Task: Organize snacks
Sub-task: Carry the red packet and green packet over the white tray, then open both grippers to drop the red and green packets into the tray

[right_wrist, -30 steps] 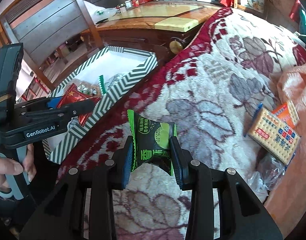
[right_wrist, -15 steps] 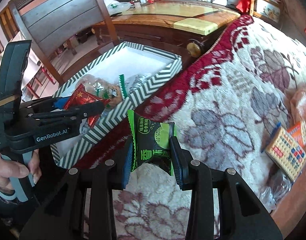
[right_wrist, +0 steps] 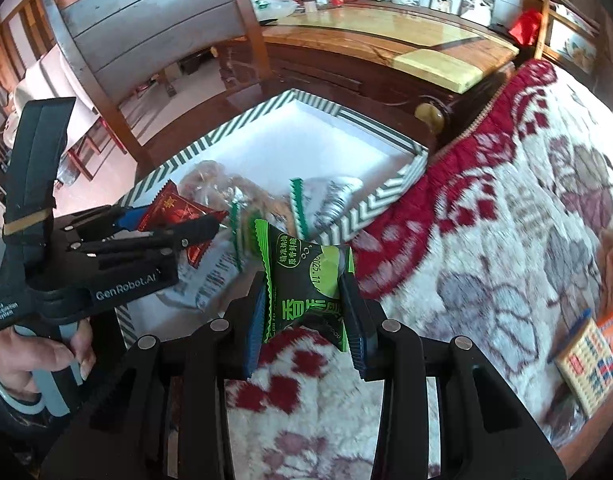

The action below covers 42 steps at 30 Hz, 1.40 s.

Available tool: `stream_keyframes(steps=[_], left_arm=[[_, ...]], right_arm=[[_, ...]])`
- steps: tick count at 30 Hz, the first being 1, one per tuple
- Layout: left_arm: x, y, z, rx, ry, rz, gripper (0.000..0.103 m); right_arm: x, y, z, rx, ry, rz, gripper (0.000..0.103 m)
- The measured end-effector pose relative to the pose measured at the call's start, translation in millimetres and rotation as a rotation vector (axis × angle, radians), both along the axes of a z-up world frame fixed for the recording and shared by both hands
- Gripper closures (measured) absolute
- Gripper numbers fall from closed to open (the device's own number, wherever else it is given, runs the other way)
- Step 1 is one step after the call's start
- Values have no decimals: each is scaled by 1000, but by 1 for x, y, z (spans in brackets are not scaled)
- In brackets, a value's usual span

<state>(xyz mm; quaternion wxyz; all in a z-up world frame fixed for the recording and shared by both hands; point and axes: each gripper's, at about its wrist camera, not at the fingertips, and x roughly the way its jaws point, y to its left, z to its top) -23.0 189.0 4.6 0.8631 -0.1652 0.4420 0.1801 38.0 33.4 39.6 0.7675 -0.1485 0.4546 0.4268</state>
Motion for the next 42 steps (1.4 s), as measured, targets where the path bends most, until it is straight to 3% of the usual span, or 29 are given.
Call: stream_keyframes(steps=[15, 25, 28, 30, 35, 42], left_arm=[[-1, 21, -14, -47, 7, 57, 47], [2, 25, -18, -33, 21, 76, 46], [2, 25, -20, -24, 32, 89, 44], [2, 27, -20, -27, 33, 105, 34], [-4, 29, -15, -29, 6, 133, 23], [-12, 22, -3, 20, -71, 143, 20]], right_arm=[[25, 86, -8, -58, -6, 99, 69], [30, 118, -21, -70, -30, 126, 65], [29, 118, -23, -70, -12, 120, 62], [26, 113, -20, -62, -11, 118, 62], [18, 94, -3, -7, -22, 96, 55], [5, 50, 12, 52, -27, 37, 55]])
